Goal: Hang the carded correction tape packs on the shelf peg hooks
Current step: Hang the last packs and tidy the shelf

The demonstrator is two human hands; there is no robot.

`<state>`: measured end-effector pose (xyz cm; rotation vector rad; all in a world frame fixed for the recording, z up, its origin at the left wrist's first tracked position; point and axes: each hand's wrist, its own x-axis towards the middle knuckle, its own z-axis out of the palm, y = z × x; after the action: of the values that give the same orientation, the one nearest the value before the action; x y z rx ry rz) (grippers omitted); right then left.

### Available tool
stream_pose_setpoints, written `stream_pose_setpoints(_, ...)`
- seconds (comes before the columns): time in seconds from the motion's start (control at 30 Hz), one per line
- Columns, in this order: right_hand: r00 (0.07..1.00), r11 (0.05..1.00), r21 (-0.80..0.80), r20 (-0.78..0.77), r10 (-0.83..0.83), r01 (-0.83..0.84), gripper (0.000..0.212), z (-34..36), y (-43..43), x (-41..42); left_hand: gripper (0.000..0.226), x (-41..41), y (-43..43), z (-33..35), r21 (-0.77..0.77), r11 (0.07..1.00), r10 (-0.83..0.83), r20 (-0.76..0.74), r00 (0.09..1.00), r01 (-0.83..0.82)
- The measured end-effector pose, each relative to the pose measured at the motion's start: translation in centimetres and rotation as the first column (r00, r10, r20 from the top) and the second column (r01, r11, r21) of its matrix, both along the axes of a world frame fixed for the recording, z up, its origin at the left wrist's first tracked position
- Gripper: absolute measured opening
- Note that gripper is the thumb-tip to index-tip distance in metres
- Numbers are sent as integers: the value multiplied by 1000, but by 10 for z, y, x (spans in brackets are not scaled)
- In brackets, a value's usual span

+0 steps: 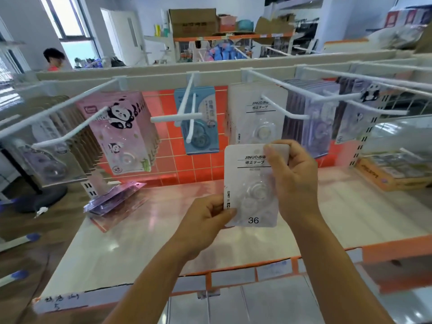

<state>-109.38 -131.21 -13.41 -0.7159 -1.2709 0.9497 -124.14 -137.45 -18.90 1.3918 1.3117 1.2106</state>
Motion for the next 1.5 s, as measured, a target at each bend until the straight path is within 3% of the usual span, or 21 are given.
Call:
stream_pose_setpoints(0.2, 998, 998, 66, -69, -1, 6, 9, 21, -2, 28, 34, 29, 5, 15, 134, 991, -10, -45, 999, 16)
stream_pose_setpoints(0.3, 996, 994, 112, -87, 12, -2, 12, 28, -1, 41, 18, 41, 10, 17, 208, 978, -2, -44, 999, 12)
stream_pose_setpoints(0.4, 997, 986, 169, -75, 14, -2, 8, 34, 2, 50, 28, 49, 14, 17, 243, 970, 9, -57, 998, 6)
stream_pose_setpoints(0.6, 1000, 968, 251, -19, 12, -7, 7, 40, 5, 57, 21, 57, 16, 21, 289, 957, 48, -67, 997, -26)
stream_pose_setpoints(0.7, 1000, 958, 285, -6, 22, -19, 7, 44, 4, 57, 29, 59, 14, 27, 299, 954, 46, -70, 996, -23)
stream_pose_setpoints(1.03, 998, 969, 242, -24, 57, -50, 7, 49, 15, 51, 24, 56, 17, 30, 300, 948, 117, -24, 993, -104)
stream_pose_setpoints(1.5, 979, 996, 50, 186, -87, 79, 14, 22, 95, 12, 19, 35, 82, 27, 161, 952, 272, -42, 962, -262)
